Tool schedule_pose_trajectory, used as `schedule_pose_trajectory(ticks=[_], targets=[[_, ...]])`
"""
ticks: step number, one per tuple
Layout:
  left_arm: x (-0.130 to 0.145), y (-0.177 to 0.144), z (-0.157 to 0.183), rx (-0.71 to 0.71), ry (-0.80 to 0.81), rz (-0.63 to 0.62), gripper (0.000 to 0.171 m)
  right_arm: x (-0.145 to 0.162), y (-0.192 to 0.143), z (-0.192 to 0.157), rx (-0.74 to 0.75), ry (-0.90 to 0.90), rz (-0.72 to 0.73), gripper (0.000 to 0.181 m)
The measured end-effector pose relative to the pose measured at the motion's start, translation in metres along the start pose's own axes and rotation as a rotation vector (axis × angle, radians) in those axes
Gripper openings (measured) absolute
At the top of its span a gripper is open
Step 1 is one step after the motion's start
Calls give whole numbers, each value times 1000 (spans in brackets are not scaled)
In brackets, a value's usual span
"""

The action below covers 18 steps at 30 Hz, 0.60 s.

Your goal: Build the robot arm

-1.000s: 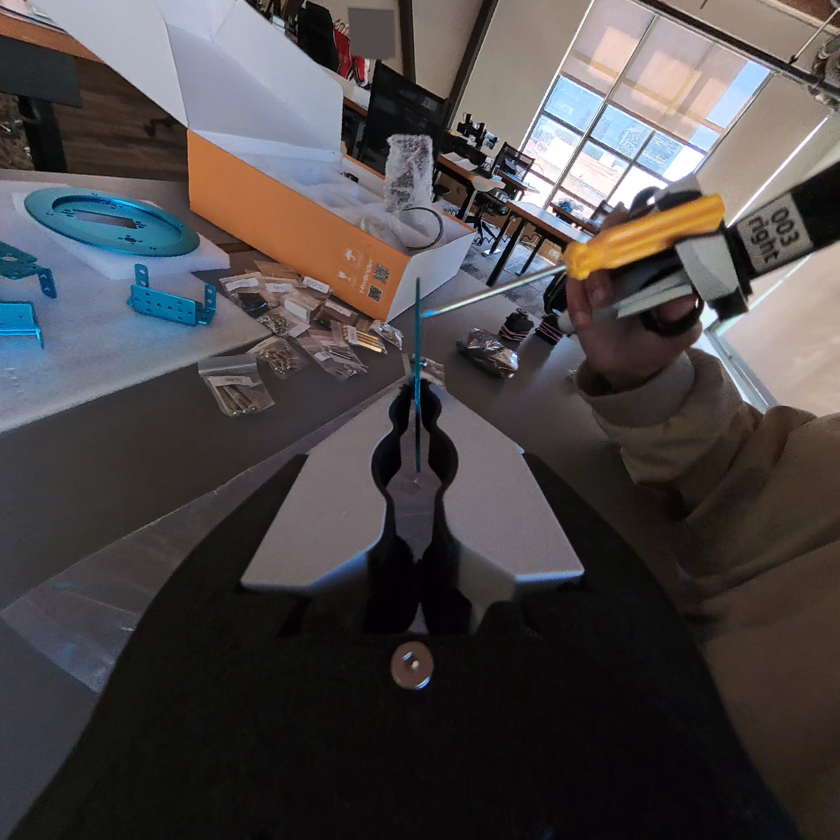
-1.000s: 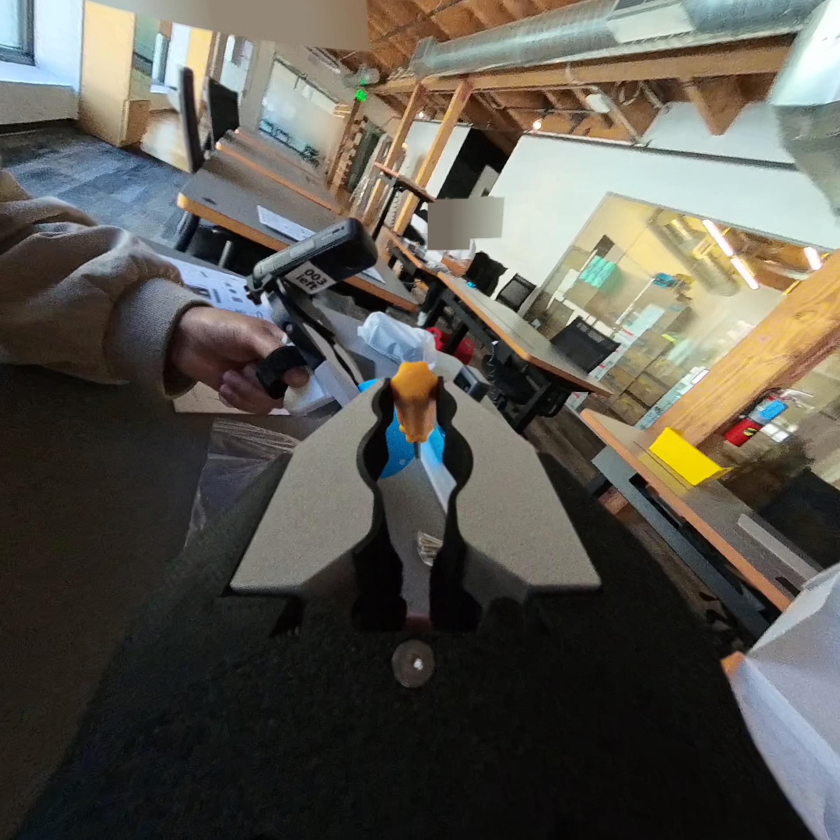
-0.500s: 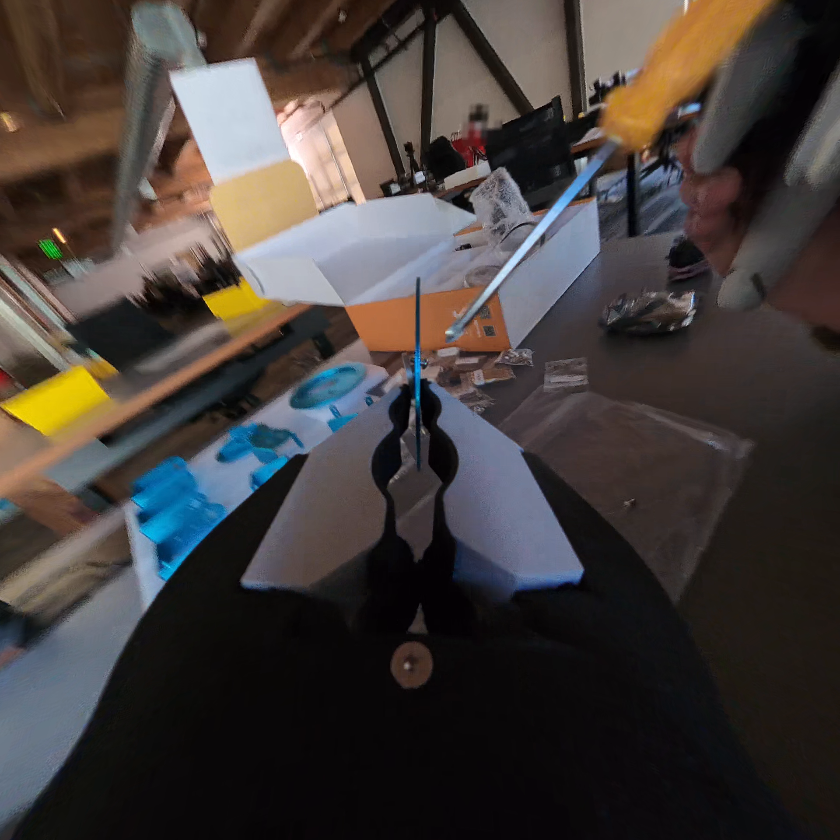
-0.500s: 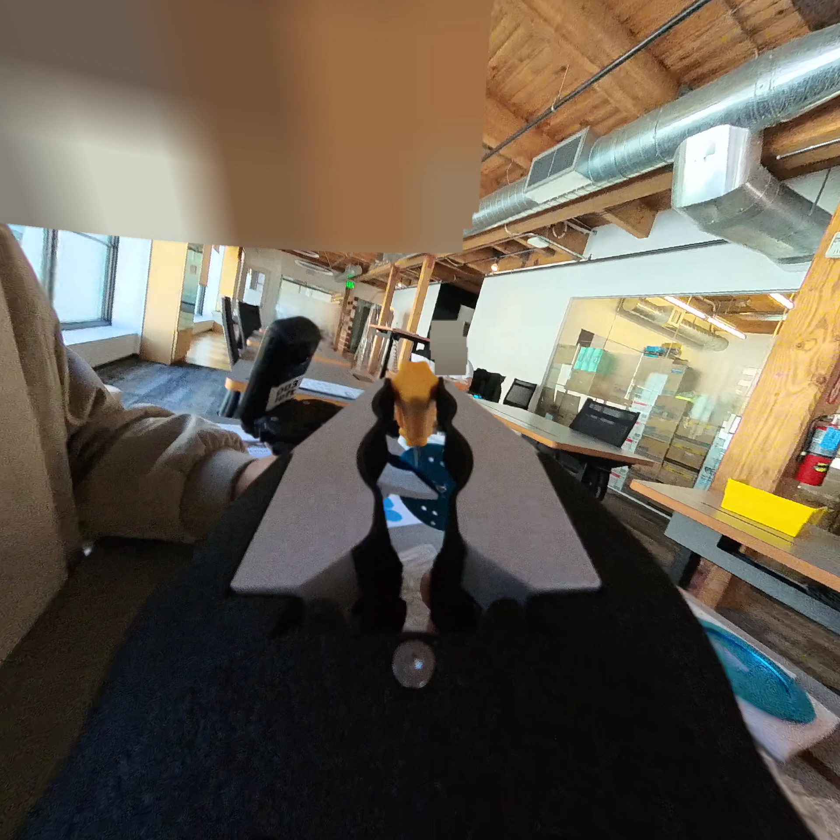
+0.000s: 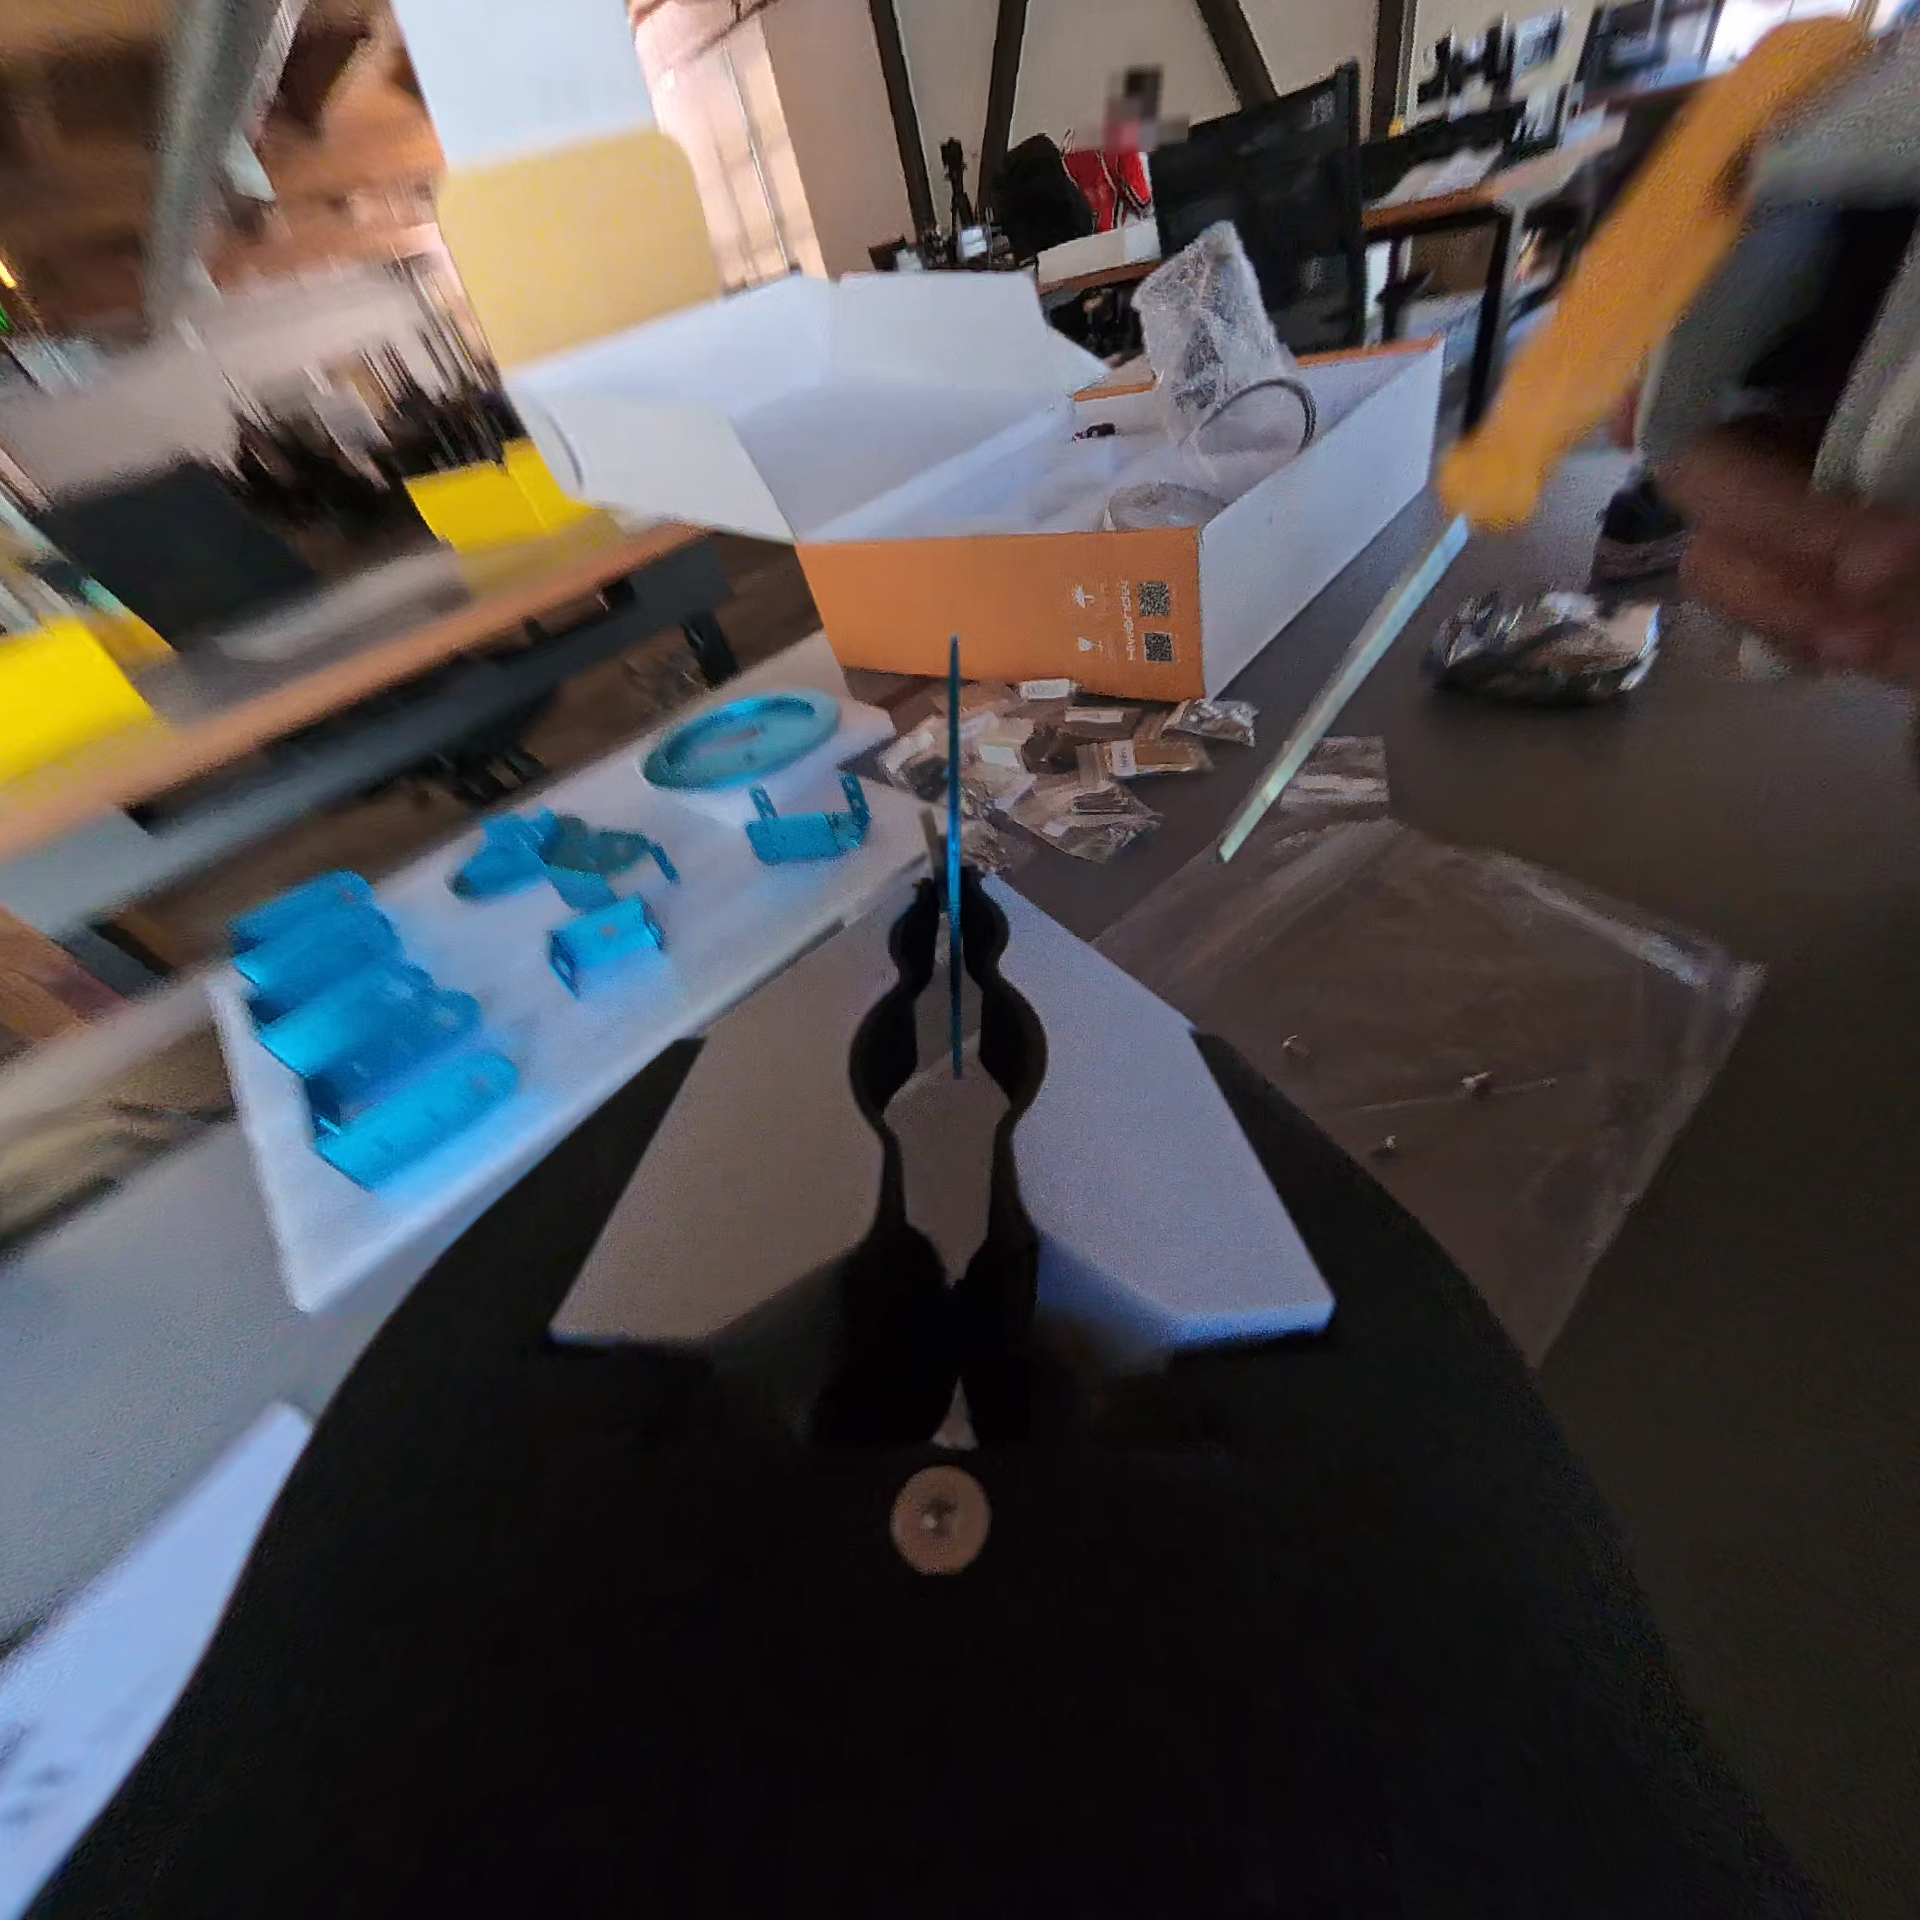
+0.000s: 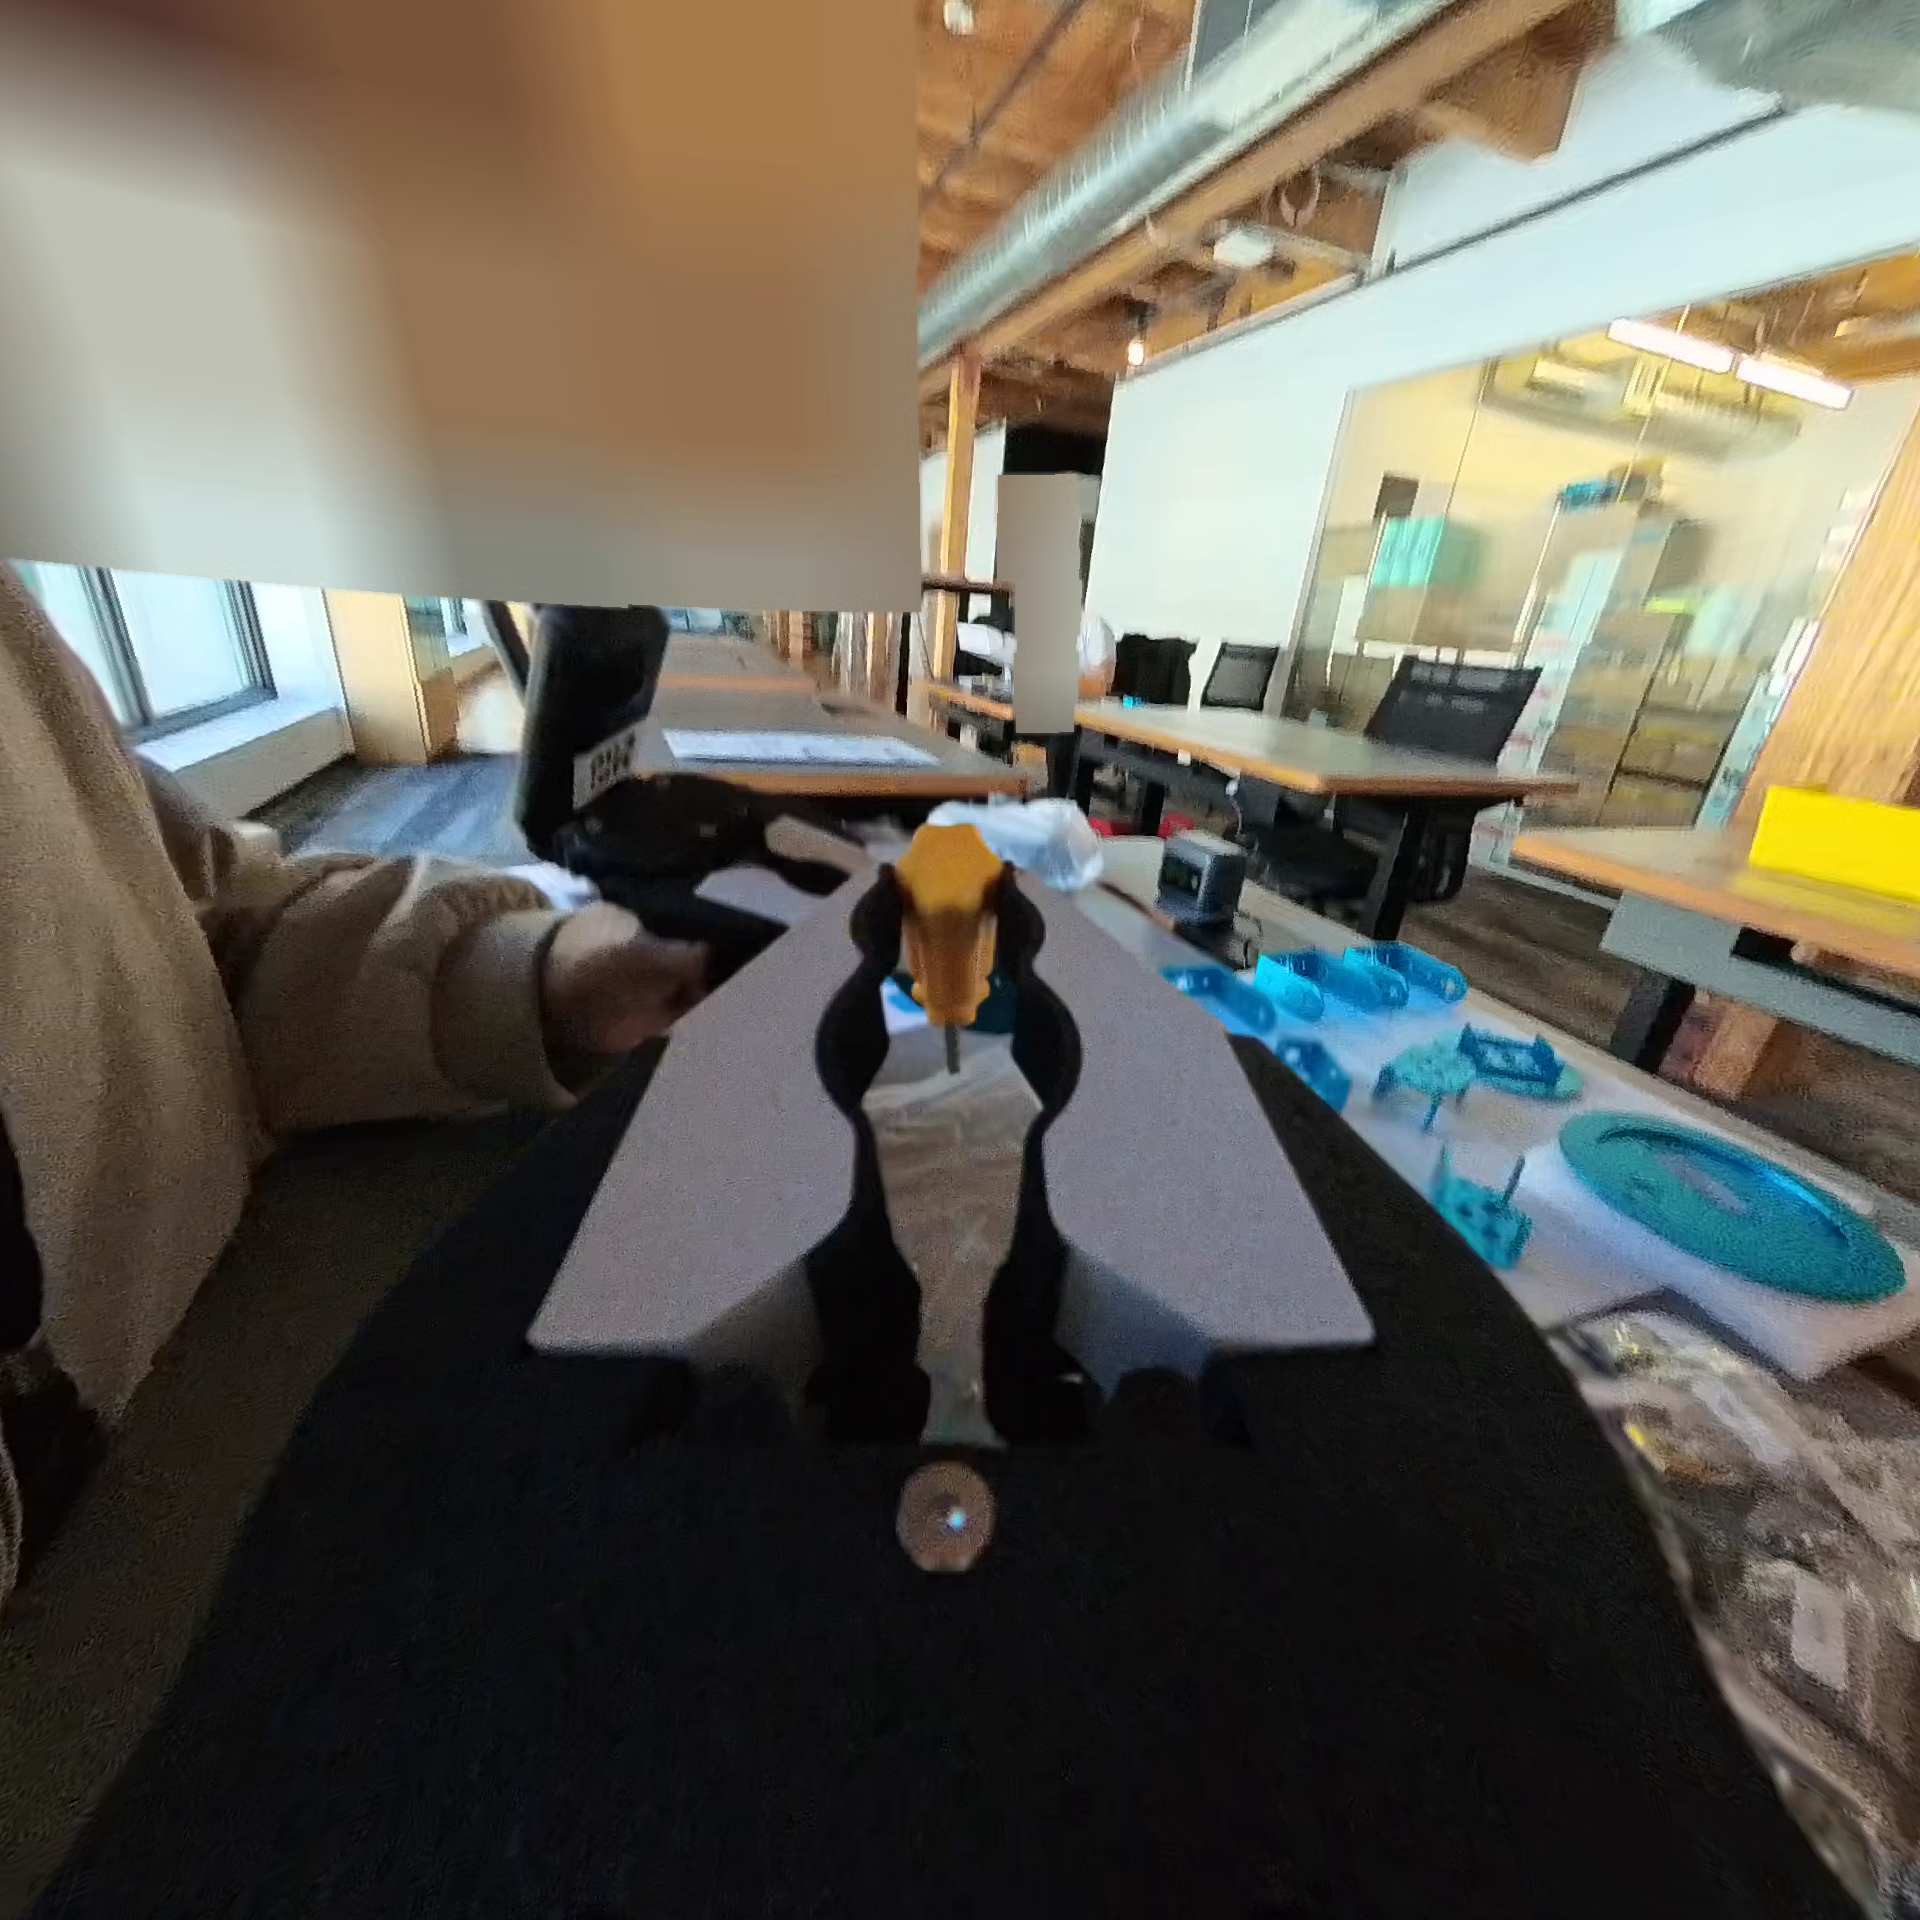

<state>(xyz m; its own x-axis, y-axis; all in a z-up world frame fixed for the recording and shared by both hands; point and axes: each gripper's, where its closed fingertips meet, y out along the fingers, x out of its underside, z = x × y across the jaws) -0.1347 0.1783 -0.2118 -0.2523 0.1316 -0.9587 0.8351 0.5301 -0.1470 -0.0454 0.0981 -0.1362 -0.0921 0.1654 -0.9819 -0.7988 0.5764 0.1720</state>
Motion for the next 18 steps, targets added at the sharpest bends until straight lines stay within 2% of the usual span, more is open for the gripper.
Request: schedule_pose_trajectory(ticks=[2, 4, 7, 9, 12, 14, 18], targets=[[12, 2, -8, 66, -193, -40, 4, 22, -2, 10, 28, 20, -140, 17], [17, 1, -16, 116, -410, -35, 4, 42, -5, 25, 49, 115, -268, 17], [27, -6, -18, 170, -657, -61, 4, 60, -11, 48, 74, 302, -338, 17], [38, -12, -16, 183, -767, -100, 4, 63, -16, 59, 97, 365, -308, 17], [51, -25, -10, 181, -876, -135, 4, 82, -25, 61, 113, 282, -349, 17], [54, -33, -5, 182, -963, -130, 4, 91, -33, 47, 86, 259, -413, 17], [50, -41, 4, 211, -1073, -92, 4, 131, -71, 25, 126, 135, -662, 17]])
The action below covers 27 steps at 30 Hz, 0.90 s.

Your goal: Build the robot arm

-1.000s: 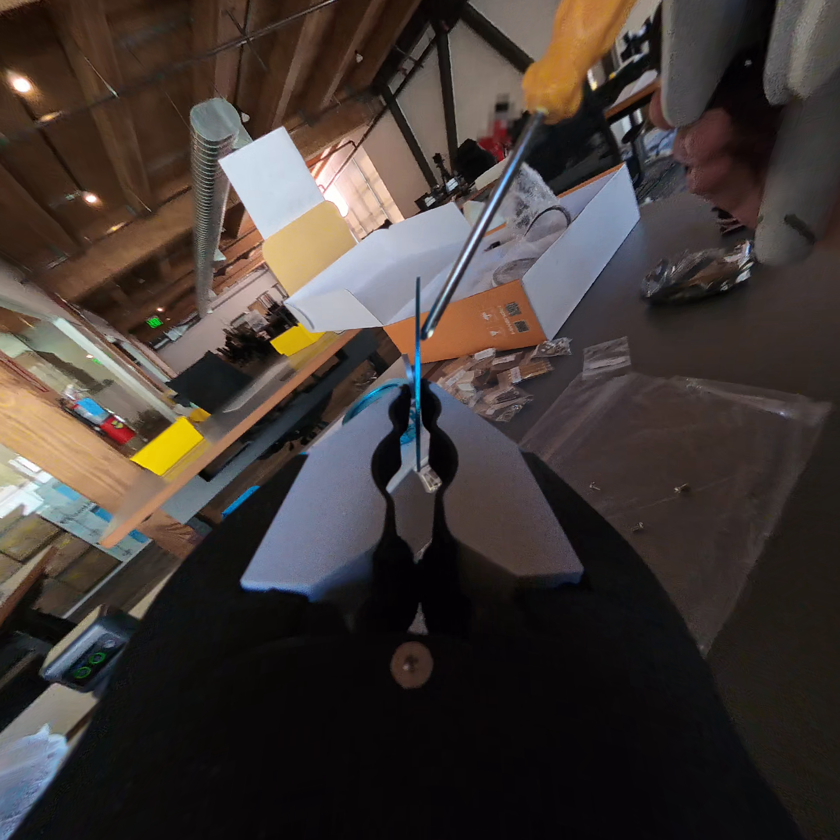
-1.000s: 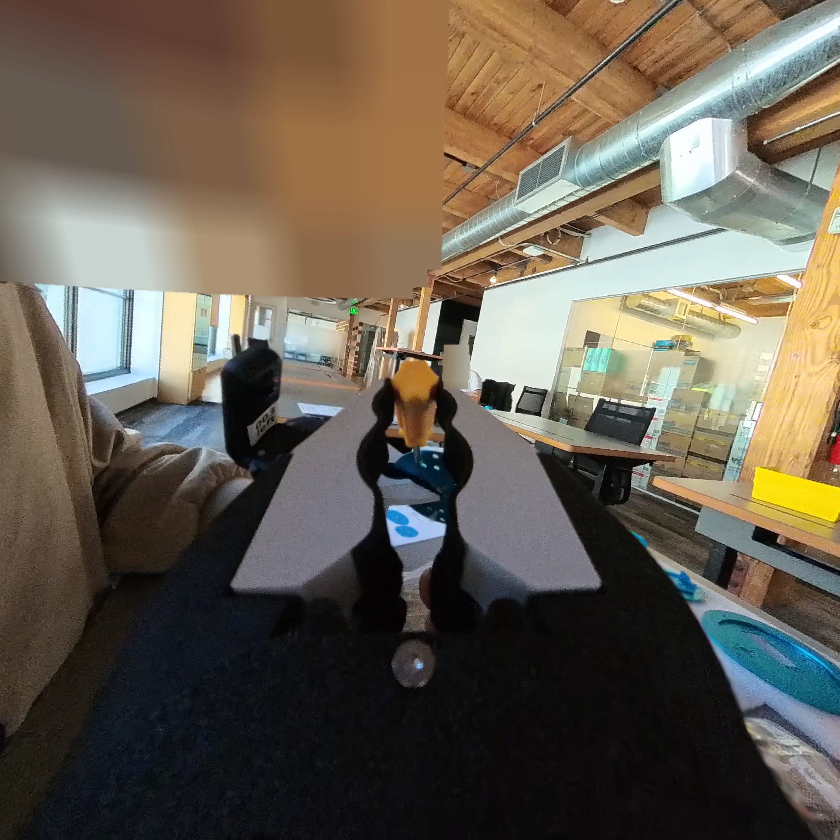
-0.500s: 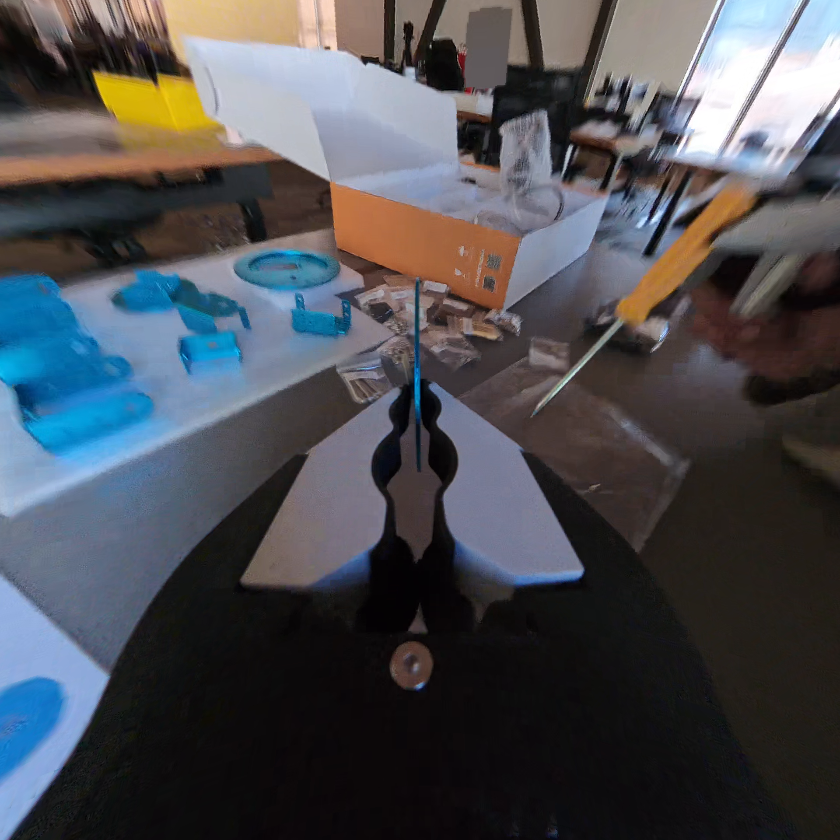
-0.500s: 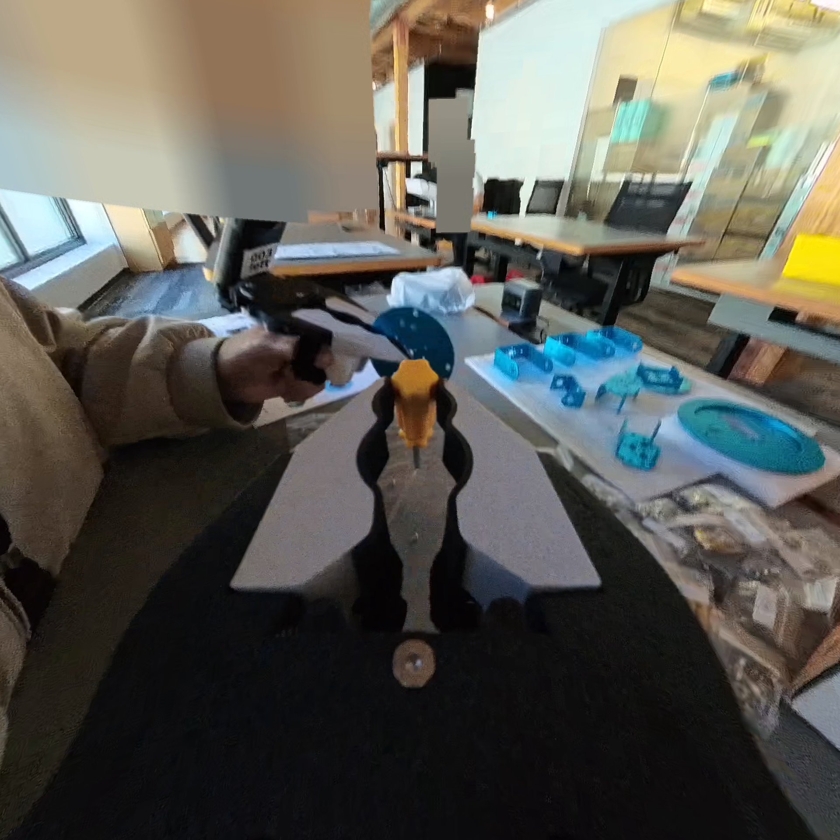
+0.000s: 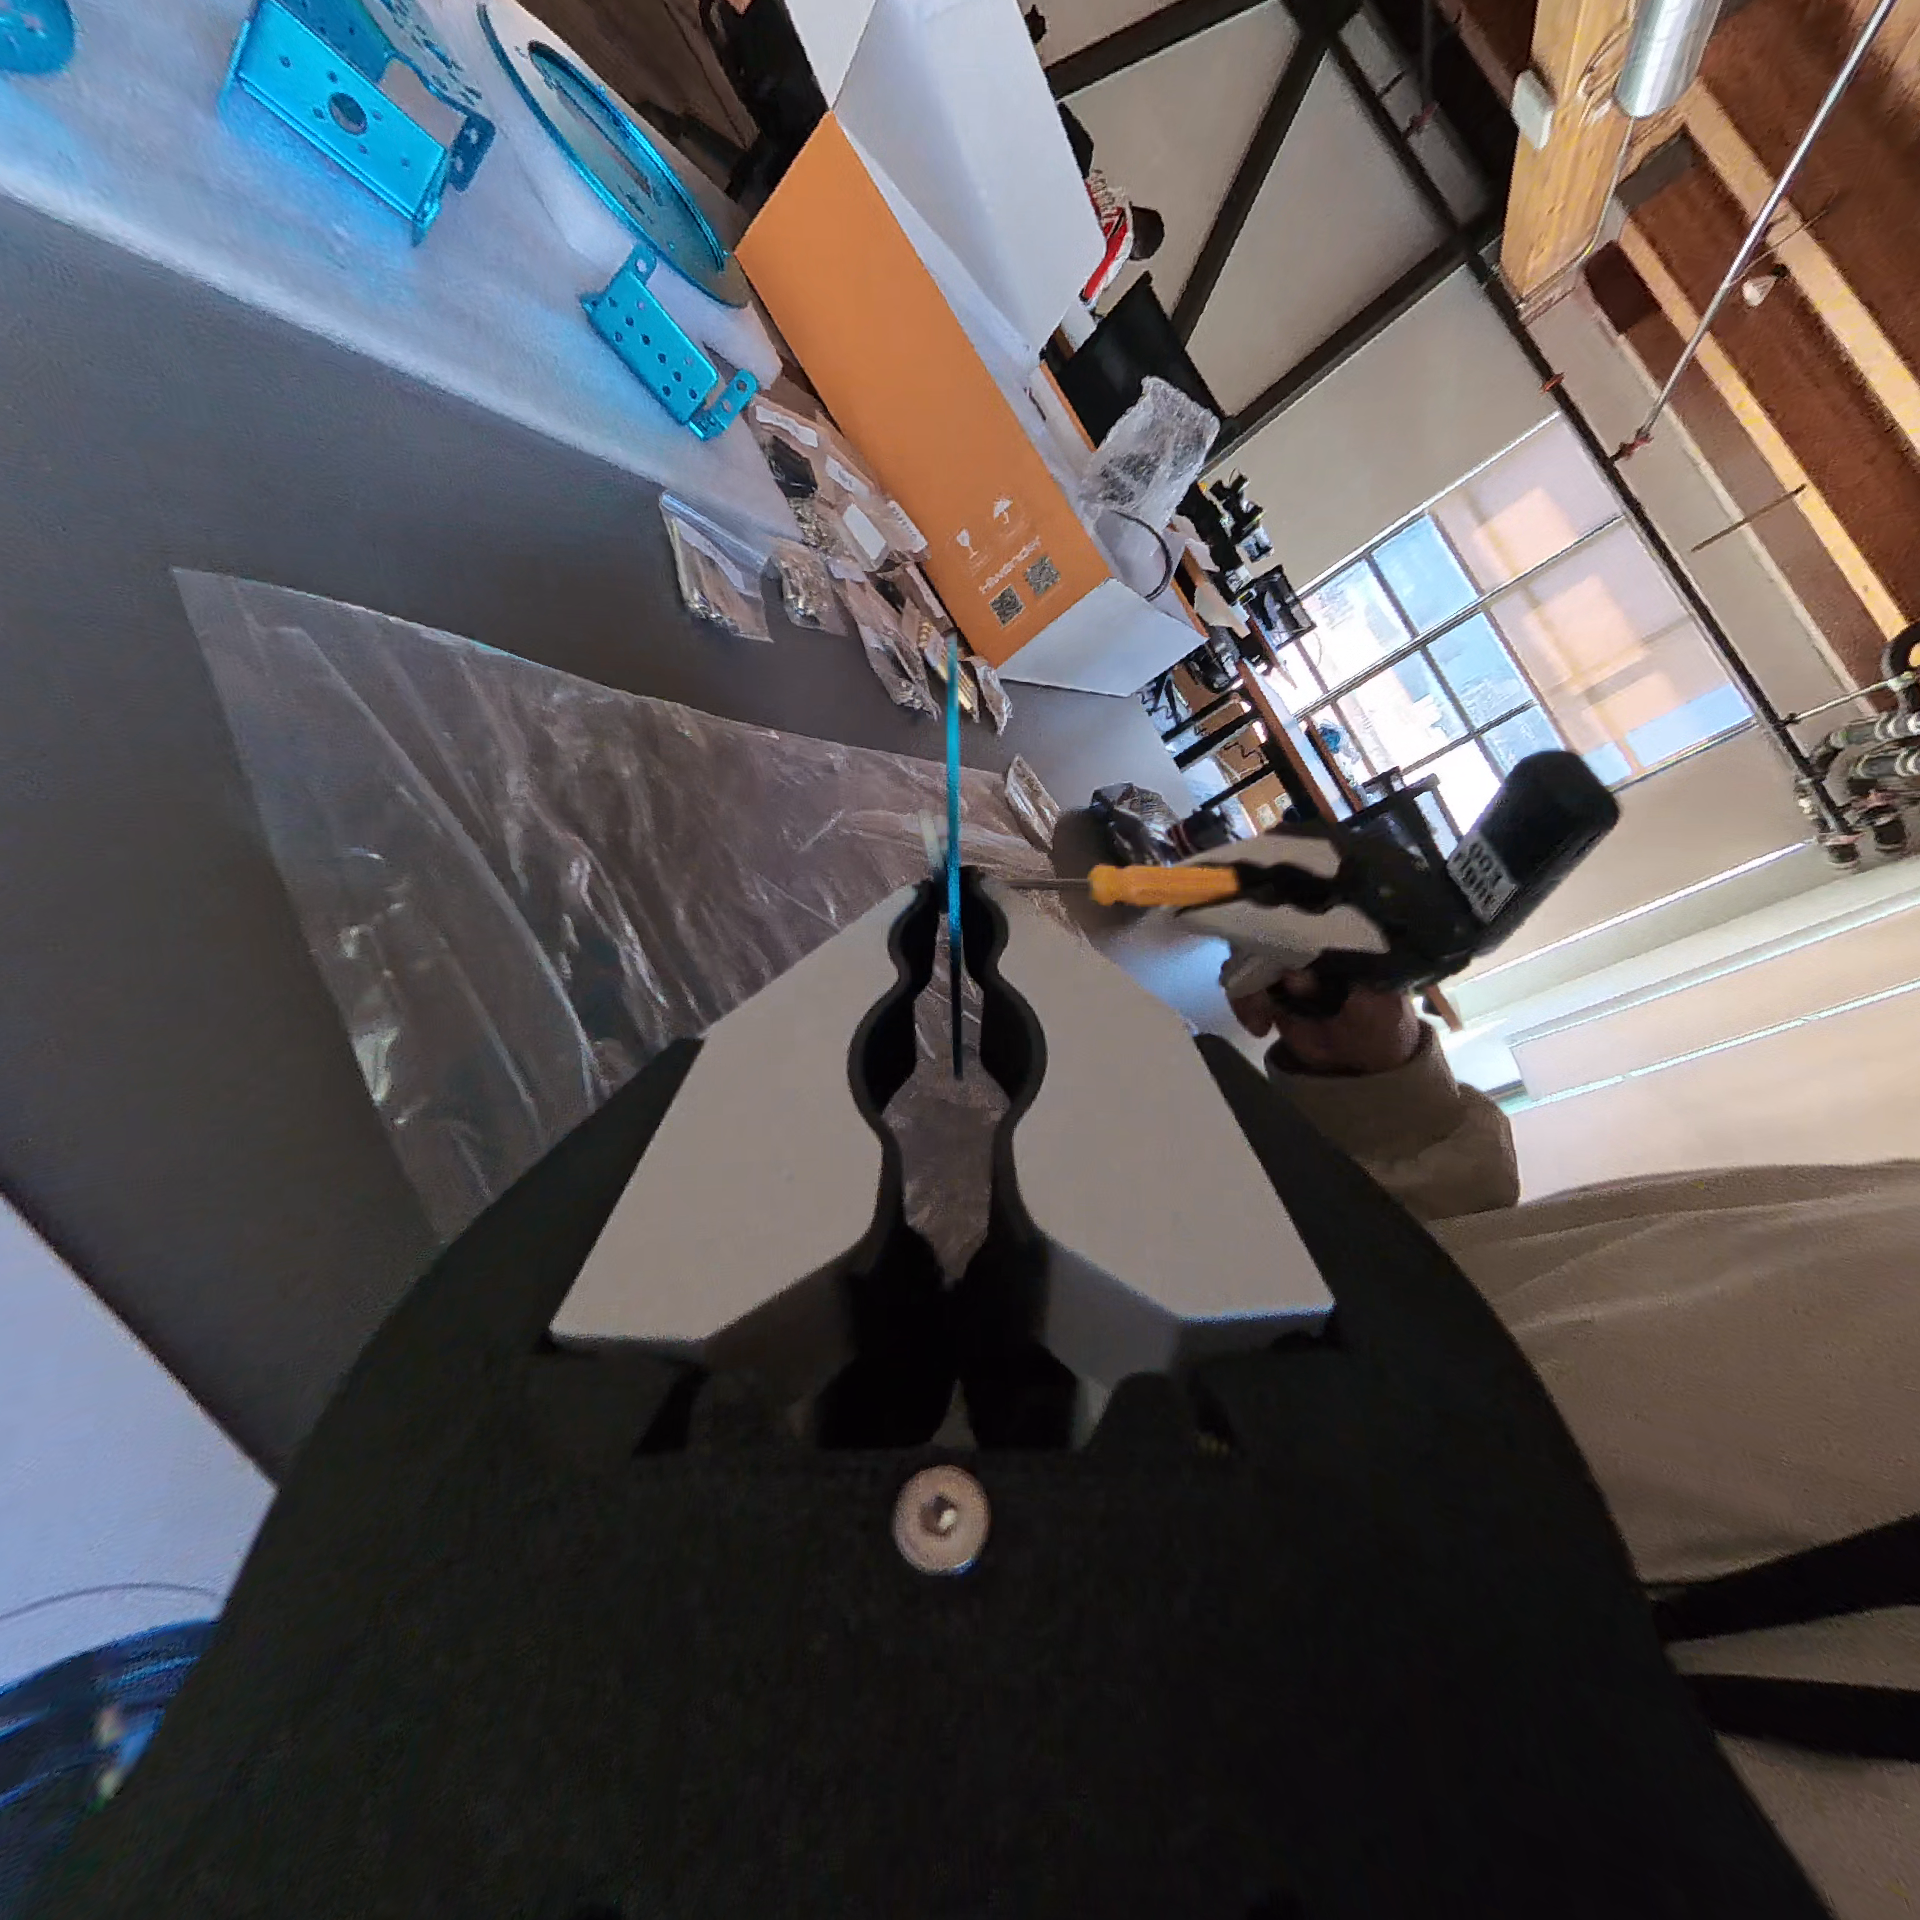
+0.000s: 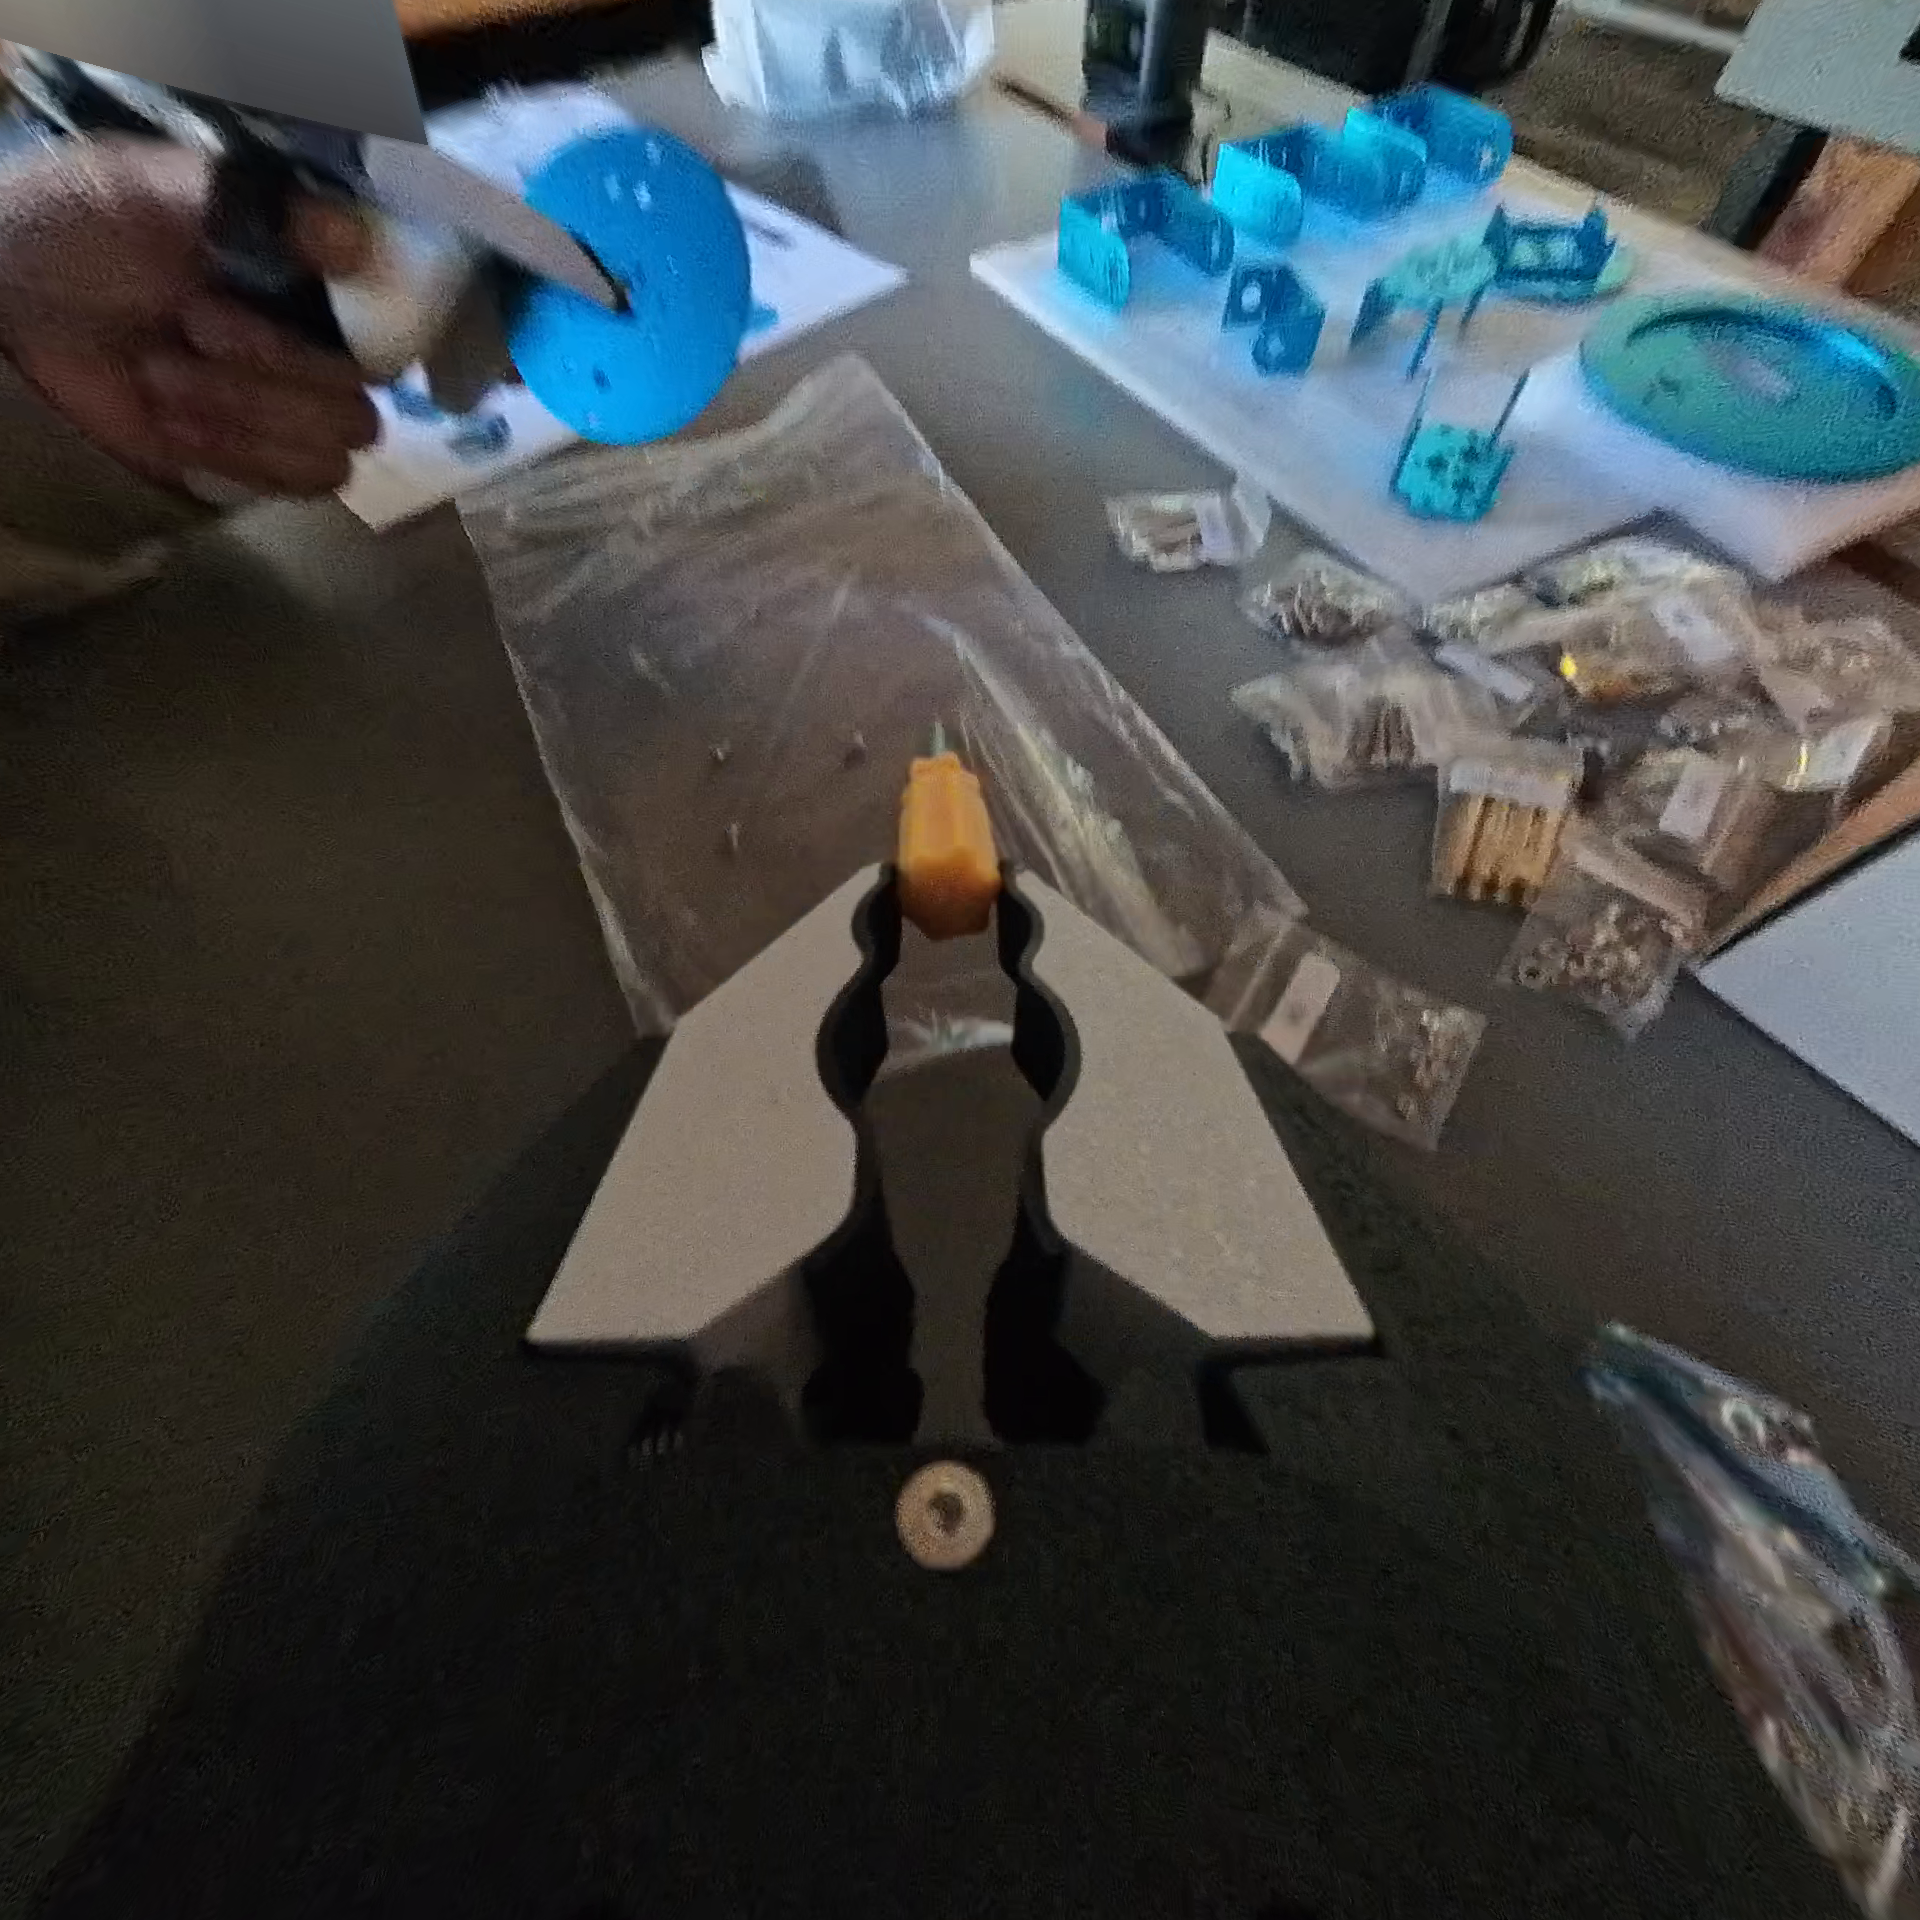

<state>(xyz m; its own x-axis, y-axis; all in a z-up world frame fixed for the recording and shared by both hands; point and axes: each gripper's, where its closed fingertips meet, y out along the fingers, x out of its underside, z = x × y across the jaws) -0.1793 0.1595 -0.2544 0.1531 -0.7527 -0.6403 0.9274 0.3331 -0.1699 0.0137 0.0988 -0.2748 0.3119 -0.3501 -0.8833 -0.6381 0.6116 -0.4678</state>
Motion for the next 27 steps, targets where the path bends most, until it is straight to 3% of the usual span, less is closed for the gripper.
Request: schedule_pose_trajectory(ticks=[5, 10, 12, 15, 18, 19, 23, 27], targets=[[7, 2, 21, 60, 24, 5, 4, 54, 9, 2, 104, -39, -215, 16], [10, 0, 59, 189, 59, 2, 4, 62, 12, 3, 102, 19, -257, 18], [10, -2, 78, 271, 57, -3, 4, 56, 5, 6, 90, 55, -261, 43], [4, -4, 98, 366, 20, 1, 4, 3, -12, 2, 62, 132, -112, 49], [1, 0, 106, 403, 19, -12, 4, -81, -7, -43, -231, 270, 183, 54], [2, 3, 107, 412, 25, -23, 4, -98, 2, -61, -357, 320, 215, 54], [5, 13, 96, 409, 12, -64, 4, -113, 41, -98, -736, 515, 193, 44], [10, 18, 83, 461, -145, -93, 4, -110, 61, -97, -855, 674, 186, 28]])
